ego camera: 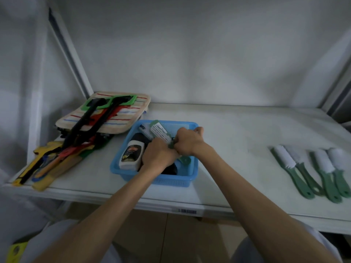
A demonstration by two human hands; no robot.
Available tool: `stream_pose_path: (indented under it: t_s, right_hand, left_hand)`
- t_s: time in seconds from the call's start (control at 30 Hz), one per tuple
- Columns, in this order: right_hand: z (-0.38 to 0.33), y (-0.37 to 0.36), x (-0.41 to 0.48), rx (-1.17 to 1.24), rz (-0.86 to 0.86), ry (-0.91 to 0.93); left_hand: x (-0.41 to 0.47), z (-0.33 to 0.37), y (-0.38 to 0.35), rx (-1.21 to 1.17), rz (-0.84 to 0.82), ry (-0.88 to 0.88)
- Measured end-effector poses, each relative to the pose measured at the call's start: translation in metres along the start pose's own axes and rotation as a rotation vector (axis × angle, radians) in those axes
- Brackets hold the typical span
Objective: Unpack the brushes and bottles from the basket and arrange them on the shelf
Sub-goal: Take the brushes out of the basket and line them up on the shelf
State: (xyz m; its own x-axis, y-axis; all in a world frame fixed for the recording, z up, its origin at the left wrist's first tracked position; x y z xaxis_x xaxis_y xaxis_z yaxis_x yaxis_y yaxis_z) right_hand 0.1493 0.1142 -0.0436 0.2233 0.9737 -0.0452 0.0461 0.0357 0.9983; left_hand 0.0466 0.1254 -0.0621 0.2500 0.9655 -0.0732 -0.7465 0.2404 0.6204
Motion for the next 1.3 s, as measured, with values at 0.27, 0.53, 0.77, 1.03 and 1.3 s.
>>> stream_pose_path:
  t_s: [0.27,0.53,0.77,1.03,1.3]
  right_hand:
    - [0.002,-0.001,0.003,0.153,0.006,-0.015]
    - [0.003,0.006,0.002,0.292,0.057,-0.047]
    - [-0.012,-0.006,-0.006,0.476,0.002,-0.022]
    - [0.0,-0.018,-0.012,0.909,-0.037,-0.17]
    - [0.024,-0.013,-0.025,0.985,0.235,-0.423]
  left_hand:
    - [0.005,-0.013,0.003,-0.341,-0.043,0.106]
    - [0.005,-0.022,0.027,-0.46,0.035,0.196]
    - [0.006,-0.023,0.03,-0.419,0.062,0.163]
    - [0.011,-0.035,0.024,-0.569,0.002,0.292]
    - [0.013,-0.02,0.031,-0.515,0.07,0.202]
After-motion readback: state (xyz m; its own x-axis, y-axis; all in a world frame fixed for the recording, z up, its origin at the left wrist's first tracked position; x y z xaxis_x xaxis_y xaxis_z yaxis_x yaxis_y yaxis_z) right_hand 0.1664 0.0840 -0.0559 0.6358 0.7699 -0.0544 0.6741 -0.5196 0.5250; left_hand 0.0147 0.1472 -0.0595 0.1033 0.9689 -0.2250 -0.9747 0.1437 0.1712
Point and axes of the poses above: each hand's wrist, its own x-axis towards the middle knuckle, its own y-axis out of the back of the hand, z = x × y, the point moved 9 cm from there along x, towards the middle knuckle, and after that the axes turned 12 degrees about -x, right-handed, at the moved point
